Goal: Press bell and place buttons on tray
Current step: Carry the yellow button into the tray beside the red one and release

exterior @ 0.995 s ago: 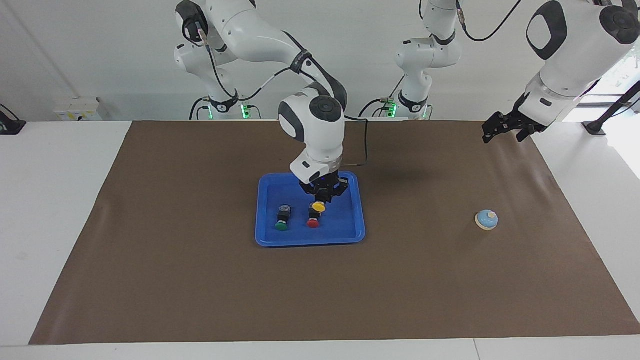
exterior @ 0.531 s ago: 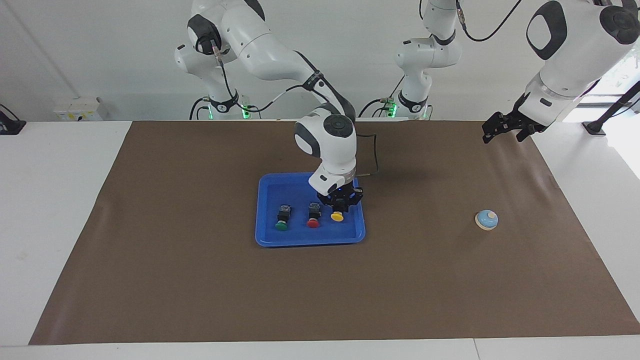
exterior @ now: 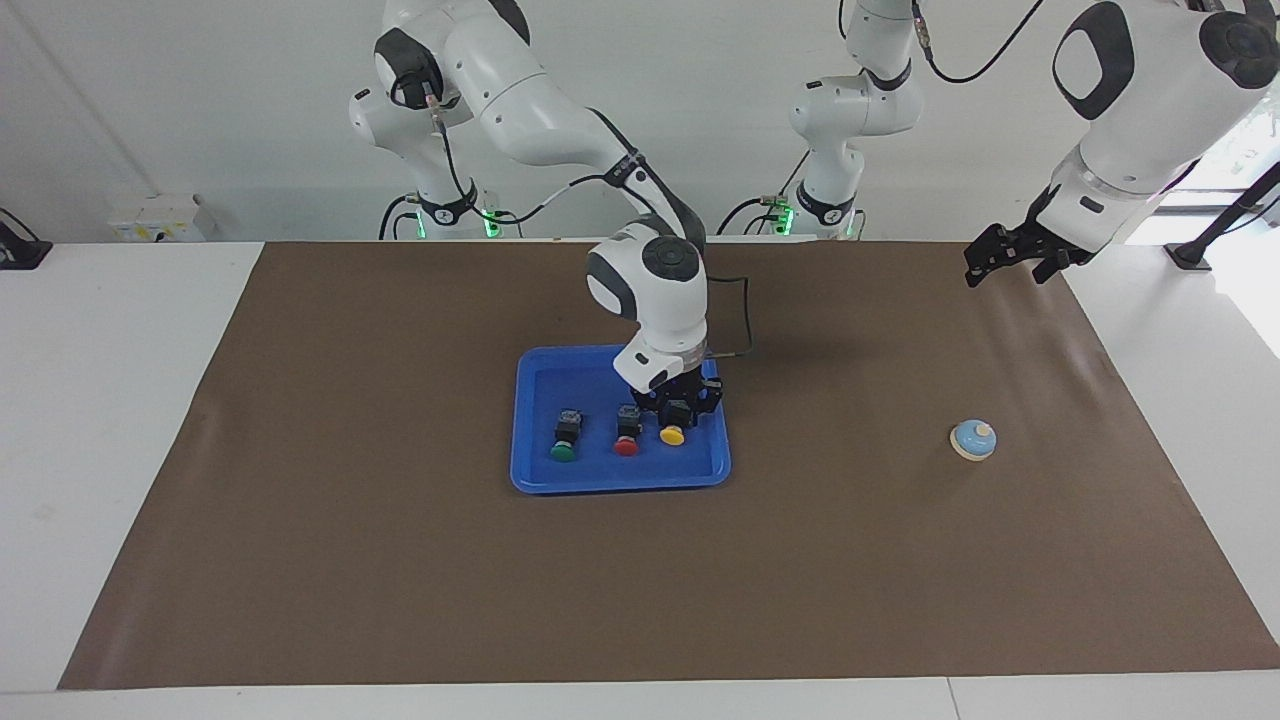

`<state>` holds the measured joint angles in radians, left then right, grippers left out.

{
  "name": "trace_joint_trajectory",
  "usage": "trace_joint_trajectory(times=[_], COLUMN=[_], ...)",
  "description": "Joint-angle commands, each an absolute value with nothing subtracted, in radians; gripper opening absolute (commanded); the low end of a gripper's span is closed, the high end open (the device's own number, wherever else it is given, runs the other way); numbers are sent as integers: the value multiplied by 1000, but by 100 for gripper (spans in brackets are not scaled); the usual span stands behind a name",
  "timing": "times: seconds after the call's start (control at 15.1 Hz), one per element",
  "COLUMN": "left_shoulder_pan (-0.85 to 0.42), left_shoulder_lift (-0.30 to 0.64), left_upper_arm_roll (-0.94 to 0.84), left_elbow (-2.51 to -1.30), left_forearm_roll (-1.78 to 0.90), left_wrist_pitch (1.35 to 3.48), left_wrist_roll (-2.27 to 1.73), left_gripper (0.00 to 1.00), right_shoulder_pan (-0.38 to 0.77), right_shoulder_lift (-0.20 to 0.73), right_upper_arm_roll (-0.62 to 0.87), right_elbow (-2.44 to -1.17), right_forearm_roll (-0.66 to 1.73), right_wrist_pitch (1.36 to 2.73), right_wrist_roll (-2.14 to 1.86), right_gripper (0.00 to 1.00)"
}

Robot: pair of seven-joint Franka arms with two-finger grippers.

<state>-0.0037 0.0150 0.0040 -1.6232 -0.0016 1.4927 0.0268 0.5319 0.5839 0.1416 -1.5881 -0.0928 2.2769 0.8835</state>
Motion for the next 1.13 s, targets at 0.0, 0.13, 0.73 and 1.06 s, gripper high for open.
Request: trace_joint_trajectory(times=[0.0,0.13,0.73,1.06], left_shoulder_pan=[0,0,0,0], left_shoulder_lift=[-3,-3,-3,-3], left_upper_arm_roll=[5,5,5,5], left_elbow=[-1637,-1637,-1637,-1637], left_forearm_roll=[-15,-15,-15,-15], left_wrist_pitch=[1496,1496,1496,1496], left_wrist_roll=[17,17,17,17], left_gripper=[100,100,100,100], right_shoulder_pan=[459,396,85,0], right_shoulder_lift=[500,418,160,49], right_upper_arm_roll=[144,144,140,141], right_elbow=[-1557,-1562,-1560,-1566], right_forearm_roll=[-25,3,3,5], right_wrist_pitch=[2152,2074,1669,1519], right_wrist_roll=[905,881,157,26], right_gripper=[100,100,100,100])
